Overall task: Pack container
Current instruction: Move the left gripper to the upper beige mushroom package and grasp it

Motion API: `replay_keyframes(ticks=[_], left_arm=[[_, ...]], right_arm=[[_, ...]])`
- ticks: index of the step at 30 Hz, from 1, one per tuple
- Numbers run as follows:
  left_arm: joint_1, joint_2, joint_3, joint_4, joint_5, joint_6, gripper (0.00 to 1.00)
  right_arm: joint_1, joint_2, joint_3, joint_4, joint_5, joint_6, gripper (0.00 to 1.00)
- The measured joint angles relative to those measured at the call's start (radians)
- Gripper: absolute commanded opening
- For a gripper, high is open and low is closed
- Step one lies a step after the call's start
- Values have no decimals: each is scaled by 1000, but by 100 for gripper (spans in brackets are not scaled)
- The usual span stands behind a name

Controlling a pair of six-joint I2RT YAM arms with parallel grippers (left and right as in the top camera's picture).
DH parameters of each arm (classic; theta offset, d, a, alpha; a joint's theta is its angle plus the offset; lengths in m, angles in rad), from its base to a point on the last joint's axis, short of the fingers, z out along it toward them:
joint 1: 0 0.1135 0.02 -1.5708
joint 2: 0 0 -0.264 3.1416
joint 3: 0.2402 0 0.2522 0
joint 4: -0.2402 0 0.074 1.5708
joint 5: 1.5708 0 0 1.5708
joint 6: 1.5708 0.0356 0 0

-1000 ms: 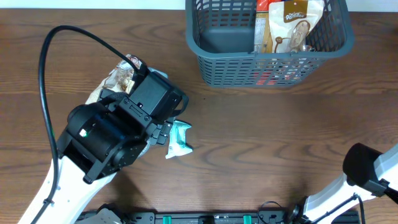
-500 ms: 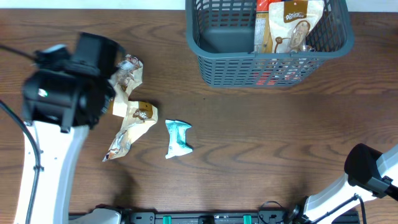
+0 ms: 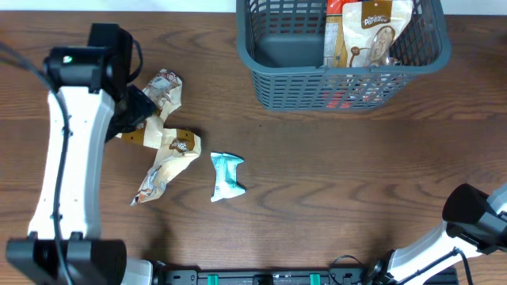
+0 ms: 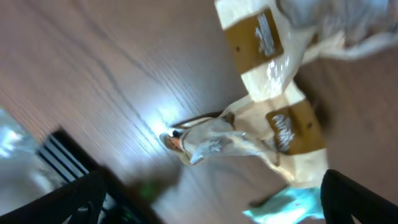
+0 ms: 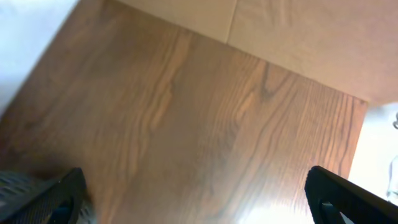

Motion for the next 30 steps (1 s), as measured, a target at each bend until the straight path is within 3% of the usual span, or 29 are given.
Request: replay_keyframes(ticks=[9,17,21,30], left_arm=[[0,27,-6,77,31,514,99],[0,27,-6,122,232,937,99],[14,27,-15,178,251,1047,99],[157,108,-19,381,211,1103,99]], right_arm=[[3,0,-106,24,-301,-234,99],[28,0,-116,0,-495,-379,99],[30,0,-116,-7,-531,-398,99],[30,0,-116,-11,-563,-413,99]])
